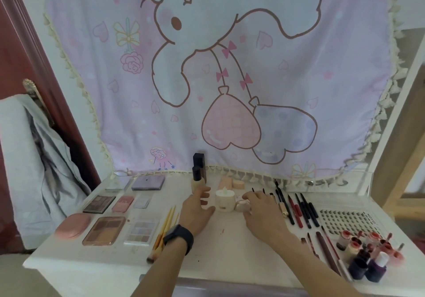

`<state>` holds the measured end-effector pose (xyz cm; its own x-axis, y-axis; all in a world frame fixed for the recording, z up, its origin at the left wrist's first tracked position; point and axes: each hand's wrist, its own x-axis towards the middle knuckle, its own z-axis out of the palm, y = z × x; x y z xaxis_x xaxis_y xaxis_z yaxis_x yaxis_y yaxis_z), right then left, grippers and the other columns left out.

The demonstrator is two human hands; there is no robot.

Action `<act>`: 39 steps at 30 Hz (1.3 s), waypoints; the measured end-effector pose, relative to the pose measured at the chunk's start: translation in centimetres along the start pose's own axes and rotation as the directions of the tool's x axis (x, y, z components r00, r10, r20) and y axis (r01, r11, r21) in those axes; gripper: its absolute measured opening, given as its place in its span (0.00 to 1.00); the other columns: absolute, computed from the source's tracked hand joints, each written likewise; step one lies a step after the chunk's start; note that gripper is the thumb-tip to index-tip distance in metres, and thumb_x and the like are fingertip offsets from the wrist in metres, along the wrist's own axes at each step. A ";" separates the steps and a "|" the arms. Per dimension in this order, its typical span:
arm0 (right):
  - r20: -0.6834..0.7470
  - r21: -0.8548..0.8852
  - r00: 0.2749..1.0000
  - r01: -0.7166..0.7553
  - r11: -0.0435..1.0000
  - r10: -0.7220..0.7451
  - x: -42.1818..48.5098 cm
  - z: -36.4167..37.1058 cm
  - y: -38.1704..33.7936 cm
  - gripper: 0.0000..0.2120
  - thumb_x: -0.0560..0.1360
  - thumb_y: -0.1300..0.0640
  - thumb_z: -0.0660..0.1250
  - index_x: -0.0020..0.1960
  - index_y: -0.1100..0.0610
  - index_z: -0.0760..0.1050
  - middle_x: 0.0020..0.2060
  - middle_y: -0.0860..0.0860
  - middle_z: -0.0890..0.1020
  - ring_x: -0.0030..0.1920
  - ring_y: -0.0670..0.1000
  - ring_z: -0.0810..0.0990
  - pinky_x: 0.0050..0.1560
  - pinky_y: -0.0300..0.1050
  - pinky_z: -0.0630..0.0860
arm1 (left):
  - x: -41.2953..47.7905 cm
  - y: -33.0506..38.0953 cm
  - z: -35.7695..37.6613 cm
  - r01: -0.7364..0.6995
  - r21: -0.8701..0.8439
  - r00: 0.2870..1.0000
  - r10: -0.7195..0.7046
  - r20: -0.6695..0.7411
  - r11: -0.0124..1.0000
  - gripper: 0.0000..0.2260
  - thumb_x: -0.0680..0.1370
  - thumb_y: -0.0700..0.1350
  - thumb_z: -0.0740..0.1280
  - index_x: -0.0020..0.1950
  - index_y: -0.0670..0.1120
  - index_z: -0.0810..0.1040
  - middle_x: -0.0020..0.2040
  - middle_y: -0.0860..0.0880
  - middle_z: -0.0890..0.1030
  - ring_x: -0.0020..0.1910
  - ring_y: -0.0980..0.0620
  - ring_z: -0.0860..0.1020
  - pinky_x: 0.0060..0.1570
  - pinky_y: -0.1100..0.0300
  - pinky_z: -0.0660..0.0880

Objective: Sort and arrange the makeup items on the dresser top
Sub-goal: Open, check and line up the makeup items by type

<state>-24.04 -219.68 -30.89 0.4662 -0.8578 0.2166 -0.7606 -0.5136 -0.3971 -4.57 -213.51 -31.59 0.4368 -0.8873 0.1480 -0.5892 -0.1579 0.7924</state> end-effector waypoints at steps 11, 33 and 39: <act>-0.092 -0.061 0.986 0.135 0.989 -0.140 -11.4 3.6 0.7 0.20 0.81 0.44 0.57 0.65 0.50 0.80 0.64 0.47 0.81 0.67 0.50 0.77 0.67 0.46 0.75 | 0.7 -1.3 -3.4 0.110 0.078 0.984 -0.098 -0.151 0.991 0.29 0.73 0.46 0.75 0.72 0.47 0.68 0.66 0.45 0.74 0.62 0.47 0.75 0.60 0.54 0.73; -0.297 -0.066 0.940 0.154 0.986 -0.167 -11.8 6.1 1.7 0.17 0.80 0.46 0.61 0.63 0.50 0.82 0.63 0.50 0.83 0.66 0.51 0.79 0.65 0.49 0.77 | 4.5 1.0 0.1 0.395 0.120 0.896 -0.354 -0.267 0.911 0.21 0.72 0.66 0.59 0.53 0.51 0.74 0.50 0.45 0.79 0.47 0.40 0.78 0.57 0.45 0.76; -0.297 -0.059 0.940 0.156 0.986 -0.166 -11.9 5.7 1.5 0.17 0.80 0.46 0.62 0.62 0.50 0.82 0.63 0.49 0.83 0.66 0.52 0.79 0.65 0.49 0.77 | 4.1 0.5 -0.3 0.371 0.017 0.900 -0.355 -0.253 0.928 0.21 0.72 0.65 0.62 0.52 0.49 0.71 0.45 0.47 0.76 0.41 0.45 0.77 0.46 0.50 0.77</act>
<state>-28.13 -210.12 -39.09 0.4304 -0.7270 0.5350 -0.7042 -0.6412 -0.3048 -2.91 -217.09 -30.38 0.7744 -0.6327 0.0019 -0.3967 -0.4831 0.7805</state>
